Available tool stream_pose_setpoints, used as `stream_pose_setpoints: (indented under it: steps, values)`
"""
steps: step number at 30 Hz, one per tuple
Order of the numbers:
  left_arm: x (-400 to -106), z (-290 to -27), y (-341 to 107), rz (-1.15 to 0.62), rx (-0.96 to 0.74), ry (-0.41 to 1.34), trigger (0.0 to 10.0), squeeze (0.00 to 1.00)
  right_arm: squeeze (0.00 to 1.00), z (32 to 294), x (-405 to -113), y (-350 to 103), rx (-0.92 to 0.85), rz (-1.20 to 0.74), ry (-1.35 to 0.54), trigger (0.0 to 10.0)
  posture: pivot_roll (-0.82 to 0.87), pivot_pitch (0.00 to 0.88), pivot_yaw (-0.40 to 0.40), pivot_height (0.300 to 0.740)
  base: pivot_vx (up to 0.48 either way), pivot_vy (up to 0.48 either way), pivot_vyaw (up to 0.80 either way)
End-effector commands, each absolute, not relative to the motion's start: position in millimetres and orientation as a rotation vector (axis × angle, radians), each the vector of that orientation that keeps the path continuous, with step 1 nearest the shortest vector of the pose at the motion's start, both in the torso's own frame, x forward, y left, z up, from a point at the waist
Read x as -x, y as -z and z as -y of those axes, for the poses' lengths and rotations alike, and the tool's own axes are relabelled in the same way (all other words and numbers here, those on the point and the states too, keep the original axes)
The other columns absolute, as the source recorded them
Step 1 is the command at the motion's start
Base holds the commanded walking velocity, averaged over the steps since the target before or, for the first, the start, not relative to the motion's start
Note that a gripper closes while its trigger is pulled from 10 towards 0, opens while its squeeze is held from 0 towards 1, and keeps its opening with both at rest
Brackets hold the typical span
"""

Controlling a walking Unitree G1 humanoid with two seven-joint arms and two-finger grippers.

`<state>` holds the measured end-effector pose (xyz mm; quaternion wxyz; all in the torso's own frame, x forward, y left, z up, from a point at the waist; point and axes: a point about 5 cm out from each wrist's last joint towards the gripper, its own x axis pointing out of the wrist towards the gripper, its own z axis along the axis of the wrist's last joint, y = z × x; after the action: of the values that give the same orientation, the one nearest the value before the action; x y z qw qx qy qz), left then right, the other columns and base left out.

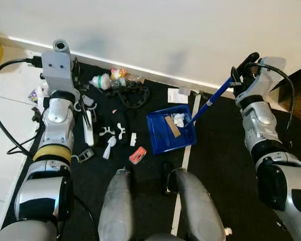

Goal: Sweep floor

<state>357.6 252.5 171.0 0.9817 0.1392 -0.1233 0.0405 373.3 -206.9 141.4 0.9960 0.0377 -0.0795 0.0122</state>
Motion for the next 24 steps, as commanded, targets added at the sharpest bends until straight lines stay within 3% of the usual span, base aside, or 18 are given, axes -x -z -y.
stream_pose_setpoints:
  steps: [1,10,13,14,16,17,19,20,21,24]
  values:
    - [-354.5,-248.6,-156.1,0.22,-0.274,-0.074,10.0,0.0,0.0,202.9,-364.4,-118.3,-0.109,0.093,-0.008,0.0,0.05,0.426,-0.094,0.74,0.0,0.0,0.0]
    - [-357.5,-208.7,-124.0,0.102,-0.191,0.113,10.0,0.0,0.0,179.3,-351.5,-88.8,-0.166,0.015,-0.04,0.0,0.03,0.438,-0.113,0.74,0.0,0.0,0.0]
    - [-352.2,-152.3,-93.0,-0.038,-0.136,0.359,10.0,0.0,0.0,171.7,-349.1,-85.8,-0.174,0.019,-0.063,0.0,0.01,0.421,-0.112,0.74,0.0,0.0,0.0]
    - [-352.2,-152.3,-93.0,-0.038,-0.136,0.359,10.0,0.0,0.0,171.7,-349.1,-85.8,-0.174,0.019,-0.063,0.0,0.01,0.421,-0.112,0.74,0.0,0.0,0.0]
    - [-349.1,-95.0,-89.8,-0.044,-0.056,0.486,10.0,0.0,0.0,170.8,-348.3,-85.1,-0.171,0.02,-0.067,0.0,0.0,0.419,-0.109,0.74,0.0,0.0,0.0]
    - [-349.1,-95.0,-89.8,-0.044,-0.056,0.486,10.0,0.0,0.0,170.8,-348.3,-85.1,-0.171,0.02,-0.067,0.0,0.0,0.419,-0.109,0.74,0.0,0.0,0.0]
    - [-348.9,-58.0,-97.4,-0.031,0.032,0.517,10.0,0.0,0.0,172.6,-347.3,-83.8,-0.17,0.015,-0.058,0.0,0.0,0.412,-0.107,0.74,0.0,0.0,0.0]
    - [-348.9,-58.0,-97.4,-0.031,0.032,0.517,10.0,0.0,0.0,172.6,-347.3,-83.8,-0.17,0.015,-0.058,0.0,0.0,0.412,-0.107,0.74,0.0,0.0,0.0]
    - [-350.7,-38.5,-108.3,-0.009,0.105,0.523,10.0,0.0,0.0,174.1,-346.7,-83.3,-0.17,0.015,-0.053,0.0,0.0,0.409,-0.104,0.74,0.0,0.0,0.0]
    - [-353.4,-21.6,-123.6,0.033,0.188,0.516,10.0,0.0,0.0,175.6,-346.2,-83.2,-0.171,0.017,-0.044,0.0,0.0,0.409,-0.104,0.74,0.0,0.0,0.0]
